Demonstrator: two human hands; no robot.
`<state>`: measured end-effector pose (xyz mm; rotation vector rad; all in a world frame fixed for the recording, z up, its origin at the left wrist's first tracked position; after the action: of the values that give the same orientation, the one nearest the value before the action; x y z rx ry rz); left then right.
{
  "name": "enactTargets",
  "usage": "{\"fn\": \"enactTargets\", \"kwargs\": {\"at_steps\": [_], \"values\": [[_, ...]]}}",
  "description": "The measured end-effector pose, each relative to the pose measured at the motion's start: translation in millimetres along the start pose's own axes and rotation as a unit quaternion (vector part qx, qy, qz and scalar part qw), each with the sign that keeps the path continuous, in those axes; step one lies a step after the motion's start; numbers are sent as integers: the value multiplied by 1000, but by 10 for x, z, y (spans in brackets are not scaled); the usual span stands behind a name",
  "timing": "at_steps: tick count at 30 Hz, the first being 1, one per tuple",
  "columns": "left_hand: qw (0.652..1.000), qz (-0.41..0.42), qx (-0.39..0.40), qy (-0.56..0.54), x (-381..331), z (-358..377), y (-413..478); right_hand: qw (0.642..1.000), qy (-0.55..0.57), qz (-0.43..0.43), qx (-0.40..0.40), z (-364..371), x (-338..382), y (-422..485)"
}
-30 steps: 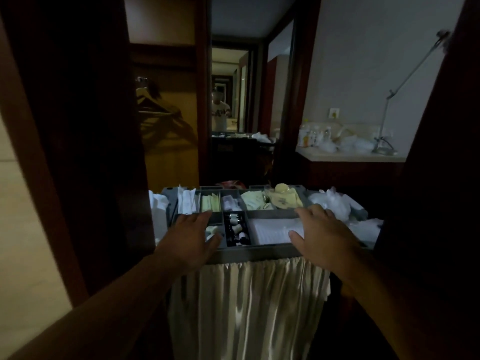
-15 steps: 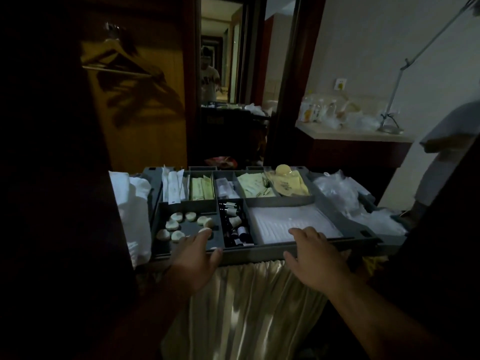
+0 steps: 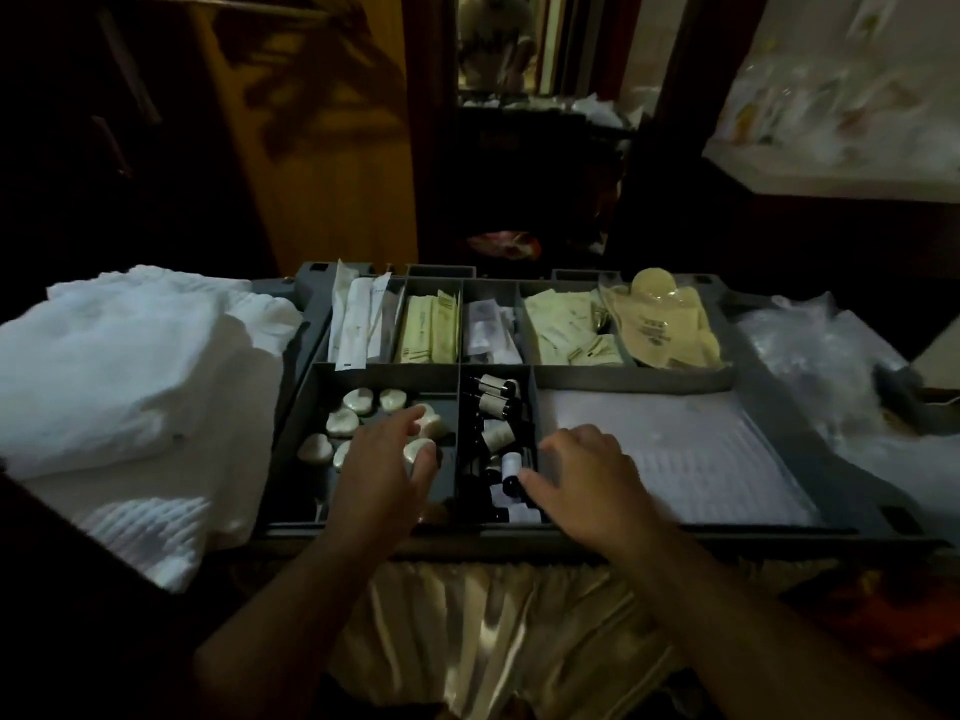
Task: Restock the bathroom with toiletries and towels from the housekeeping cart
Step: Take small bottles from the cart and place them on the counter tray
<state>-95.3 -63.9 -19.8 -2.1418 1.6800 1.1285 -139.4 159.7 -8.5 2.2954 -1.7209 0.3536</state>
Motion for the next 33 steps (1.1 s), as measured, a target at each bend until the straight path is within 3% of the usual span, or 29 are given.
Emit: {"fn": "enactTargets", "kwargs": {"at_steps": [8,14,23,33], "values": [[996,-59,-57,36,301,98,91,992,-106,0,74,556,36,340],[996,-44,-24,75,294,166,62,993,-117,18,31,613,38,426],[994,-29,7,101,273,245,67,999,-19,34,22,541,-3,359],[997,-14,3,72,268,244,69,998,37,-30,47,323,-17,226]]}}
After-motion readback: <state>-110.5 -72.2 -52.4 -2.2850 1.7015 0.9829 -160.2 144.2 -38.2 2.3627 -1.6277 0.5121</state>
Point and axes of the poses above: each hand's wrist, its own y-axis towards the middle knuckle, its own z-axis out of the palm, x = y × z, the point moved 9 cm from there along y, towards the middle knuckle, and after that the axes turned 5 degrees about -x, right-handed, at the moved point
